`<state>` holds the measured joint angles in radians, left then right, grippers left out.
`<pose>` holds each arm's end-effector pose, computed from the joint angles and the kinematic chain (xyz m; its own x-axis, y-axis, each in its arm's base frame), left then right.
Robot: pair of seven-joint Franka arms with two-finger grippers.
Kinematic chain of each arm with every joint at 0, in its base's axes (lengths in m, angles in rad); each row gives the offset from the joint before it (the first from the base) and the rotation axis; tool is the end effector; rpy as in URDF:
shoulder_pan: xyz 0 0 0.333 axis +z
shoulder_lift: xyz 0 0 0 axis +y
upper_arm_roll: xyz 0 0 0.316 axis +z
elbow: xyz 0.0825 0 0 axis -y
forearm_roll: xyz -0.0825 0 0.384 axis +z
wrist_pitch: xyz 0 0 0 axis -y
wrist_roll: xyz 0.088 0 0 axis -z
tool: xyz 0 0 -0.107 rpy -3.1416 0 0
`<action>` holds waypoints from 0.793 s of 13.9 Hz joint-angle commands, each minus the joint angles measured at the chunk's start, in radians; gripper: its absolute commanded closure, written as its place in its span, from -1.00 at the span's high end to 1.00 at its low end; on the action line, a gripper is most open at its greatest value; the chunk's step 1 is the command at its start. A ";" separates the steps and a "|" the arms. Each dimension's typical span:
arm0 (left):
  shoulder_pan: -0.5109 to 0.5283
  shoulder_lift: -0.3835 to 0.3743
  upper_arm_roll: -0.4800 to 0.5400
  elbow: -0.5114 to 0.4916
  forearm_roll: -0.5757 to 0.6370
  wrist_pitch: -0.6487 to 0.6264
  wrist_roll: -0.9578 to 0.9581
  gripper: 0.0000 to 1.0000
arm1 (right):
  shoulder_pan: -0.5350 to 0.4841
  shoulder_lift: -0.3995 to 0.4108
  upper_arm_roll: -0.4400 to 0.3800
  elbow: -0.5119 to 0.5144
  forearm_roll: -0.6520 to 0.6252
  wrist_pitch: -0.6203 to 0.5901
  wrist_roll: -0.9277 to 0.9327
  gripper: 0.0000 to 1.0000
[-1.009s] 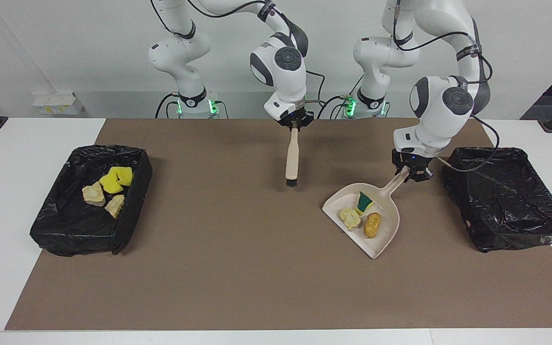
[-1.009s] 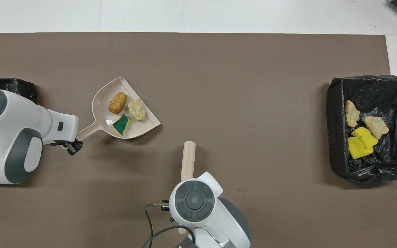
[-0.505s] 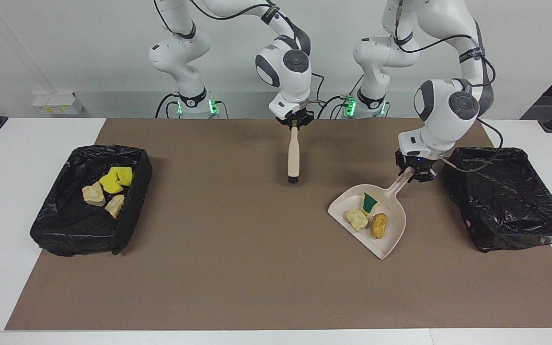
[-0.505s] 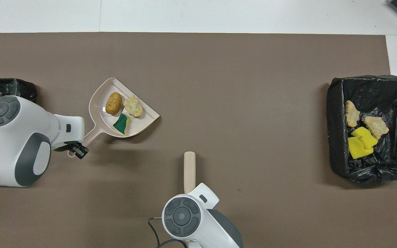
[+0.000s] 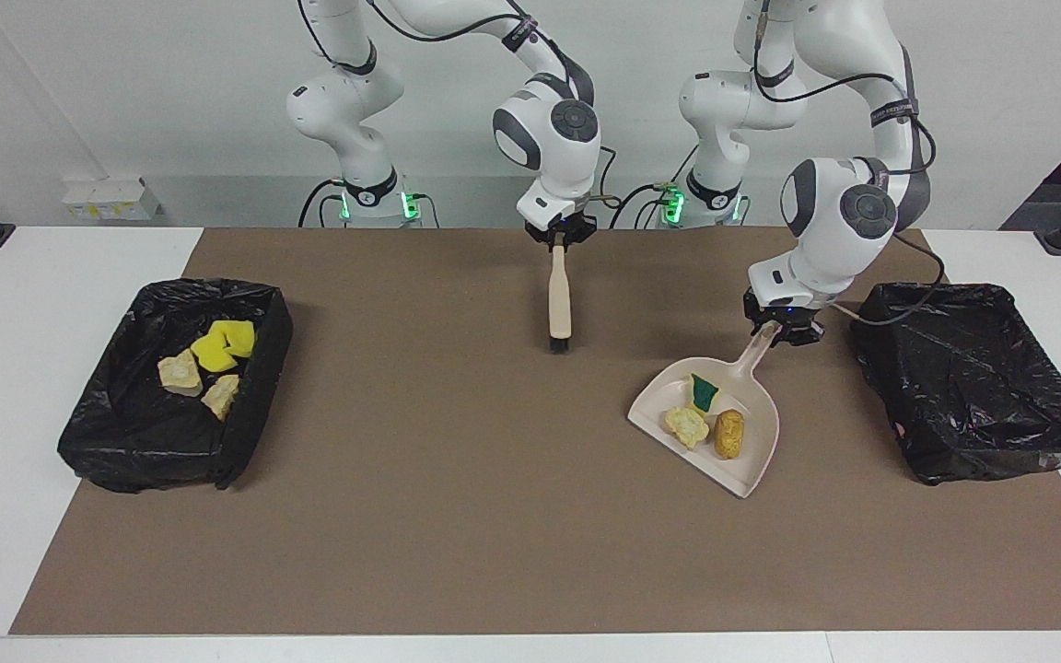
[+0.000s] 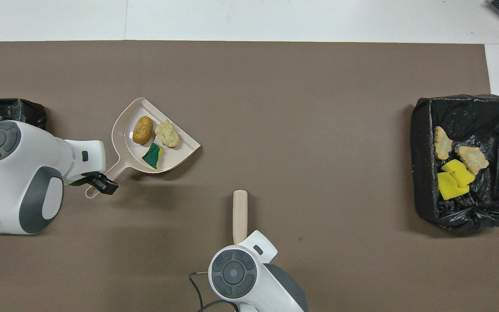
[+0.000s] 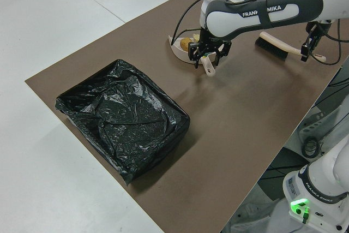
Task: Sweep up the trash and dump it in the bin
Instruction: 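Lift the dustpan with the left gripper while the right gripper lowers the brush, then carry the dustpan to the bin while the right gripper releases the brush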
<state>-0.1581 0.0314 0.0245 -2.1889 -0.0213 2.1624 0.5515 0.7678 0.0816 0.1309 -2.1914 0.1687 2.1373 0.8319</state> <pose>0.5249 -0.0714 0.3678 0.7809 -0.6233 -0.0409 -0.6218 -0.7819 0.0442 0.3230 0.4171 0.3392 0.9797 -0.0337 -0.1978 -0.0322 -0.9994 0.0111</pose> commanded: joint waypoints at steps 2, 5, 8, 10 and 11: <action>-0.018 0.046 0.006 -0.003 -0.009 0.062 -0.019 0.56 | -0.022 0.003 0.003 0.013 -0.023 0.007 -0.022 -0.10; -0.023 0.051 0.006 0.004 -0.009 0.065 -0.012 -0.03 | -0.057 0.003 0.003 0.039 -0.023 0.003 -0.030 0.16; -0.018 0.068 0.006 0.040 -0.008 0.060 0.083 -1.00 | -0.139 -0.009 0.001 0.103 -0.014 -0.045 -0.028 0.52; -0.015 0.068 0.009 0.041 -0.008 0.062 0.100 -1.00 | -0.220 -0.019 -0.002 0.162 -0.005 -0.091 -0.025 0.81; -0.012 0.070 0.009 0.041 -0.009 0.062 0.097 -1.00 | -0.261 -0.026 -0.005 0.186 -0.006 -0.103 -0.024 1.00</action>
<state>-0.1663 0.0891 0.0234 -2.1643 -0.0221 2.2184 0.6257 0.5806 0.0722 0.1219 -2.0581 0.1662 2.0839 0.8221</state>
